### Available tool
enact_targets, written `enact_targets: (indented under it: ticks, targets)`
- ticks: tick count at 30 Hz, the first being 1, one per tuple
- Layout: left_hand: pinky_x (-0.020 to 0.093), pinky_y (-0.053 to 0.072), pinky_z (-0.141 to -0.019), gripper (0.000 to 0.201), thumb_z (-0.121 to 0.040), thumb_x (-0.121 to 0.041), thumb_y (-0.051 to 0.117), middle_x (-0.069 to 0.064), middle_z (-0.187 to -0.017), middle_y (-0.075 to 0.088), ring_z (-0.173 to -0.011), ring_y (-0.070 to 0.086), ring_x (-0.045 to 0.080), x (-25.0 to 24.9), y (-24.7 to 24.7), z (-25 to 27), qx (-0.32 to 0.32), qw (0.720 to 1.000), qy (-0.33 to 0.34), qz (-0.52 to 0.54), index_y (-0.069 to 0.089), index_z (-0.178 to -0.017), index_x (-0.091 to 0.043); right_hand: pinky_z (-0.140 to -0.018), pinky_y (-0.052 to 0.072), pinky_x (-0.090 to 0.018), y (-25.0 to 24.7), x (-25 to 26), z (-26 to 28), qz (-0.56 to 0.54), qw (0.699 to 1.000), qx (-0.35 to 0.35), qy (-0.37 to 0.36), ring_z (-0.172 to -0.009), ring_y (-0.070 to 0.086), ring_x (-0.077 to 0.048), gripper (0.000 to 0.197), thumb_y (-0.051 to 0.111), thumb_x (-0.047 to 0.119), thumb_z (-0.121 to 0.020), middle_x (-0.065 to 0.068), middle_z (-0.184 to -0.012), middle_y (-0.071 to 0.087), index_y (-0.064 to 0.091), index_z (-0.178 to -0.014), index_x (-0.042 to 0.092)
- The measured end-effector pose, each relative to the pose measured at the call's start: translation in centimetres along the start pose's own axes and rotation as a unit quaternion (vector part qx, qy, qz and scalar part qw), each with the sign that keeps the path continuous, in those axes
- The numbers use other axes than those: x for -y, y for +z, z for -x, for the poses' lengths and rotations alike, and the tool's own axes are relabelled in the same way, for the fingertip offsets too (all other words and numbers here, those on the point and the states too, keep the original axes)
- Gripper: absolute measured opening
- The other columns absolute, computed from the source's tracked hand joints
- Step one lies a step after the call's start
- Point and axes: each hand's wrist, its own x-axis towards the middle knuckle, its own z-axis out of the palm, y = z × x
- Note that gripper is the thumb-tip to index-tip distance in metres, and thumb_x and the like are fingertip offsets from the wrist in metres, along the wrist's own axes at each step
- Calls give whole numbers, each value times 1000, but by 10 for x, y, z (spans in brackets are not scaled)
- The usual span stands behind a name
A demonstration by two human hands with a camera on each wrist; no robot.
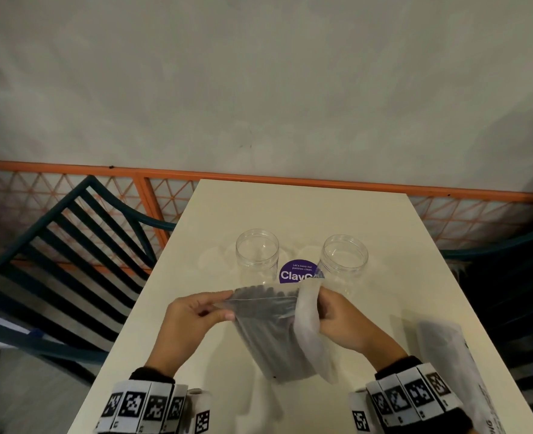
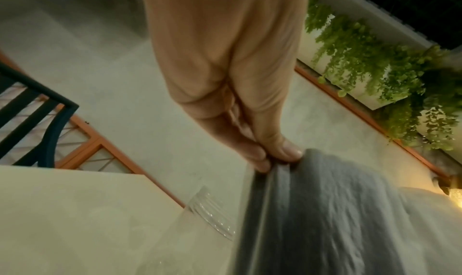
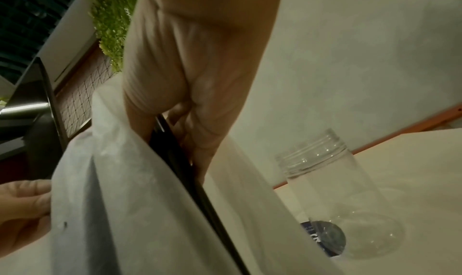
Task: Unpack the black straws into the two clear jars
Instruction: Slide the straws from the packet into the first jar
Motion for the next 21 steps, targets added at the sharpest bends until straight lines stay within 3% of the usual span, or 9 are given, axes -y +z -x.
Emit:
enact_targets:
  ticks: [3, 5, 9, 14, 17, 19, 21]
  targets:
    - [10, 50, -57, 18, -64, 9, 74, -4, -65, 74, -60, 65, 5, 0, 7, 3, -42, 999, 2, 34, 72, -65, -9, -87, 53, -29, -3, 0, 6, 4, 1000, -17, -7, -100, 65, -11, 39, 65, 12, -78, 6, -104, 69, 57, -109, 34]
    - [12, 49, -53, 17, -63, 10, 74, 1, -57, 71, -55, 62, 7, 1, 15, 4, -62, 997, 12, 51, 68, -58, -4, -85, 53, -28, -4, 1, 8, 21, 1000, -14, -7, -98, 65, -15, 42, 67, 15, -76, 3, -104, 68, 55, -110, 35]
    - [16, 52, -55, 17, -64, 10, 73, 4, -58, 71, -54, 62, 11, 7, 26, 6, -80, 994, 3, 69, 63, -56, -1, -76, 52, -30, 1, -3, 7, 34, 999, -19, -1, -88, 64, -23, 43, 62, -4, -71, -3, -90, 66, 55, -91, 34]
    - [17, 55, -63, 15, -74, 4, 68, 3, -65, 73, -64, 68, 11, 5, 29, 9, -38, 997, 23, 66, 59, -63, 0, -69, 50, -19, 5, -14, 11, -25, 998, -62, 8, -78, 64, -10, 47, 62, -10, -64, 11, -76, 68, 60, -89, 30]
    - [20, 55, -65, 17, -80, 7, 60, 11, -68, 71, -66, 67, 18, 9, 30, 12, -38, 996, 31, 75, 51, -68, -1, -76, 49, -12, 7, -13, 13, -59, 994, -91, -17, -88, 65, -3, 43, 65, 1, -63, 19, -86, 70, 61, -94, 30]
    - [20, 53, -67, 17, -83, 10, 55, 8, -69, 63, -70, 62, 23, 12, 29, 13, -19, 996, 30, 81, 50, -79, -6, -80, 48, -13, 7, -14, 14, -69, 992, -104, -29, -94, 64, -5, 40, 71, 14, -63, 19, -93, 70, 62, -99, 30]
    - [20, 51, -74, 31, -83, 3, 59, 1, -78, 62, -77, 62, 19, 13, 25, 14, 42, 996, 26, 78, 56, -101, -22, -80, 47, -12, 7, -14, 15, -78, 992, -98, -22, -98, 63, -4, 48, 71, 25, -60, 21, -97, 69, 60, -106, 29]
